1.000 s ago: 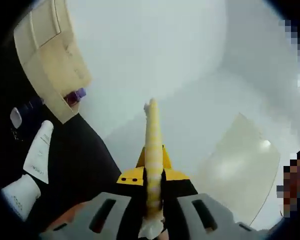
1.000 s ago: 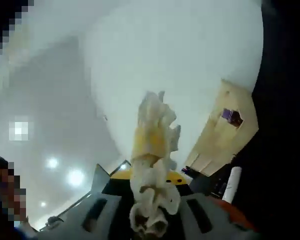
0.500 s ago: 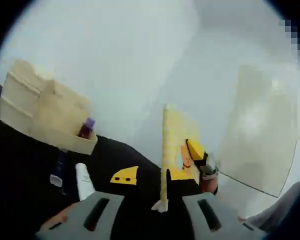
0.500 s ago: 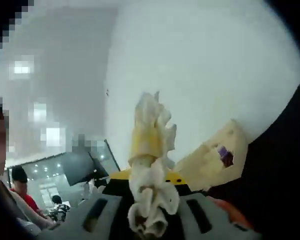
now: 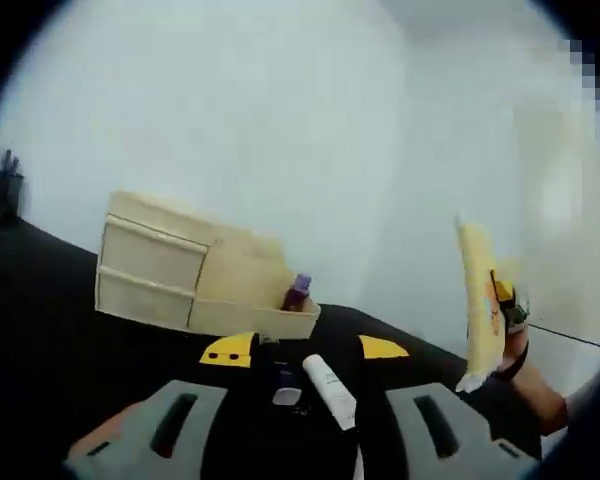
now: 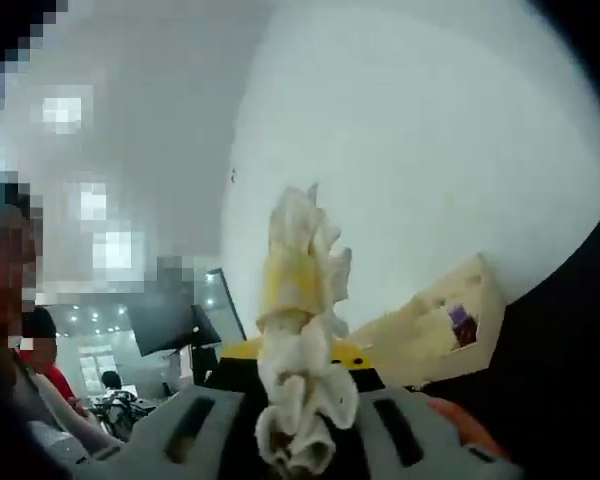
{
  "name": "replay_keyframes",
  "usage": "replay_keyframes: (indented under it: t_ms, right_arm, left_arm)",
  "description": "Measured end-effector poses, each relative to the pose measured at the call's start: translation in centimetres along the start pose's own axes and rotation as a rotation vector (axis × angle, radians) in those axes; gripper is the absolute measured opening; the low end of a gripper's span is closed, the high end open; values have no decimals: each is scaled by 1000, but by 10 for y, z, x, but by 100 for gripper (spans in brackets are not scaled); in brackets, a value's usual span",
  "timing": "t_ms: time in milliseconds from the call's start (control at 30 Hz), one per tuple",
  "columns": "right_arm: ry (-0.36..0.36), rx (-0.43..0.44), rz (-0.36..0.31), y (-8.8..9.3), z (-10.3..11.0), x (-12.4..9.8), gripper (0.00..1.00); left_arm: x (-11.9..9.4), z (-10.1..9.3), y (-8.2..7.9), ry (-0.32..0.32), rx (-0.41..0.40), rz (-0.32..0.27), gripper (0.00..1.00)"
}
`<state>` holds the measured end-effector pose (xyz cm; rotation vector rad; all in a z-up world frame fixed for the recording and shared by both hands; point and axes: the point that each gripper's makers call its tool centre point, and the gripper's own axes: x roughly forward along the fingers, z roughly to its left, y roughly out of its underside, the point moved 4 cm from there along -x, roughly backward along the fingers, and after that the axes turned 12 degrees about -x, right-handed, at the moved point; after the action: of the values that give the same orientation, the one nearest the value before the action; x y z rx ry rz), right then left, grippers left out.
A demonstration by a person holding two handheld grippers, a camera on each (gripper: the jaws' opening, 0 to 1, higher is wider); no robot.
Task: Open the drawer, pick up the cosmetic bottles from the table one by one, place them into the drawer, release the gripper, close the drawer, and move the gripper away
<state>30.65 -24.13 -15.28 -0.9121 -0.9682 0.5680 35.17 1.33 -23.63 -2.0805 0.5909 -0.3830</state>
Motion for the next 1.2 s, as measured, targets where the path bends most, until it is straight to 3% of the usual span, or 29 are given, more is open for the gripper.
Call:
replay_keyframes:
  t_ms: [167, 433, 567, 600, 667, 900, 1033, 1200]
  right_arm:
    - [-8, -16, 15, 3, 4, 2, 11]
    - [-27, -8, 47, 16, 8, 7, 11]
    - [-15, -16, 81, 24, 5, 8, 11]
    - [-14, -19, 86, 25, 4, 8, 11]
    - [-13, -28, 99, 26, 1, 9, 11]
    - [19, -150, 225, 23, -13, 36, 11]
    - [21, -191, 276, 17, -19, 55, 11]
    - [32, -282, 366, 11, -29, 74, 11]
  left_arm:
    - [-6, -1, 11, -15, 45, 35, 35]
    - [-15, -14, 5, 43, 26, -5, 39]
    - [-14, -2, -1, 16, 50, -5, 39]
    - [-11, 11, -12, 11, 50, -4, 39]
    - [-11, 10, -7, 2, 78, -2, 39]
    - [-9, 10, -8, 13, 80, 3, 39]
    - [-8, 9, -6, 13, 129, 22, 39]
    - [-9, 13, -13, 17, 118, 6, 39]
